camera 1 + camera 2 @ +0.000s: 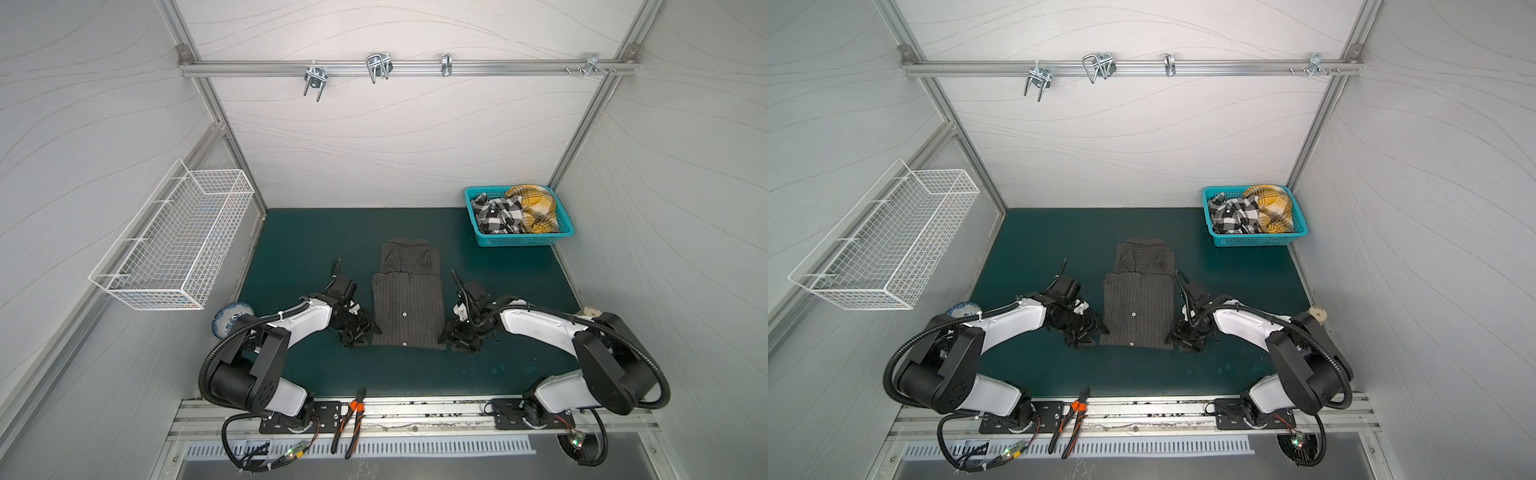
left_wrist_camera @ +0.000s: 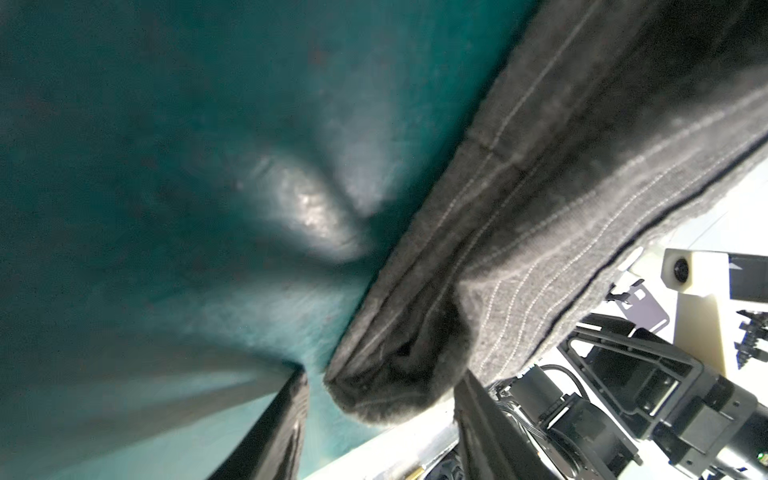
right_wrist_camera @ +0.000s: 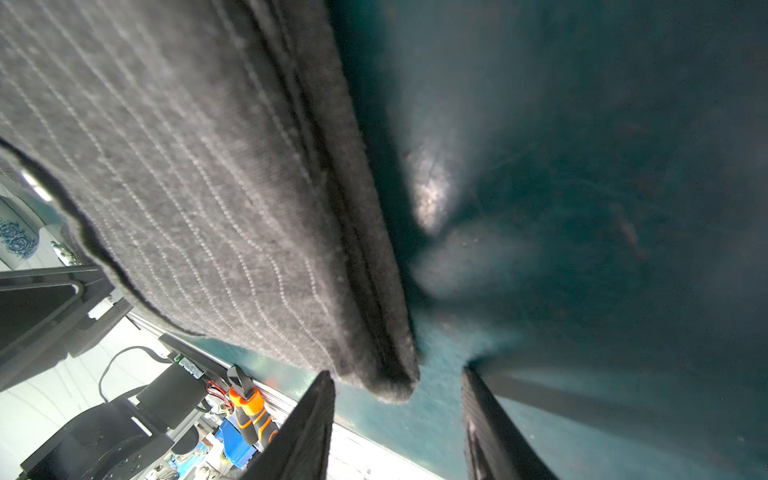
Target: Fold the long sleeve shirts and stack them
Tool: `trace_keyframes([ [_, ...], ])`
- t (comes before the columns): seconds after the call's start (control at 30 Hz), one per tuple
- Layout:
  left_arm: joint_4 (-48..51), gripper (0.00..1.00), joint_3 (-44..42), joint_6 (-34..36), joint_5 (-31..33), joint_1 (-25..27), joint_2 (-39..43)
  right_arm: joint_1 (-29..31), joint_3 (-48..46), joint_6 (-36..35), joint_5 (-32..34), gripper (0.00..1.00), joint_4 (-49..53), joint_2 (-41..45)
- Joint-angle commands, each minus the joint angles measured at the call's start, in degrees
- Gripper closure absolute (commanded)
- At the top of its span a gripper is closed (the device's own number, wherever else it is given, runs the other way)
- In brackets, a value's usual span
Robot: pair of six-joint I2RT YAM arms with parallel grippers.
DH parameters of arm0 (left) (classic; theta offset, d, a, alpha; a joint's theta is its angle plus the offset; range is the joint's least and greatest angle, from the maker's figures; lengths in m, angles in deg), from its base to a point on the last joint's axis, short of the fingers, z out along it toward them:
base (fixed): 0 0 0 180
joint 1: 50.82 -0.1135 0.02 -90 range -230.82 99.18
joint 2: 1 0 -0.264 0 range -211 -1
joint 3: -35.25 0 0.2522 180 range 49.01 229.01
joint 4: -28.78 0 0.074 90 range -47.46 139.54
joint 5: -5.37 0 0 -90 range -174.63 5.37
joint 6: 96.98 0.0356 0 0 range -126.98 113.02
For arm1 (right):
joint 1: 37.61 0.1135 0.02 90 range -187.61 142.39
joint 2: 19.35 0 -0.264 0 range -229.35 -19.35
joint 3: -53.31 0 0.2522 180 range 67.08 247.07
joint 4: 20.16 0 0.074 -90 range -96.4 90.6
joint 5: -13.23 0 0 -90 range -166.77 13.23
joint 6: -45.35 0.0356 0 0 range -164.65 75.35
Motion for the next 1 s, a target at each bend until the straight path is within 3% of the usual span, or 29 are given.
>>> trace_keyframes([
  [0.0, -0.7, 0.47, -1.4, -0.1, 3.3, 0.6, -1.7, -0.2, -0.8, -0.6, 1.0, 0.49, -0.6, -0.4],
  [0.2, 0.5, 0.43, -3.1, -1.0, 4.4, 0.8, 2.7, -0.2, -0.6, -1.2, 1.3, 0.52, -0.3, -0.8],
  [0.83, -1.0, 0.51, -2.8, -1.4, 5.4, 0.8, -2.0, 0.4, 0.3, -1.9, 0.9, 0.56, -0.8, -2.4],
  [0.97, -0.5, 0.43, -2.3, -1.3, 6.1, 0.7, -1.6, 0.5, 0.6, -1.7, 0.9, 0.55, -1.5, -2.9],
])
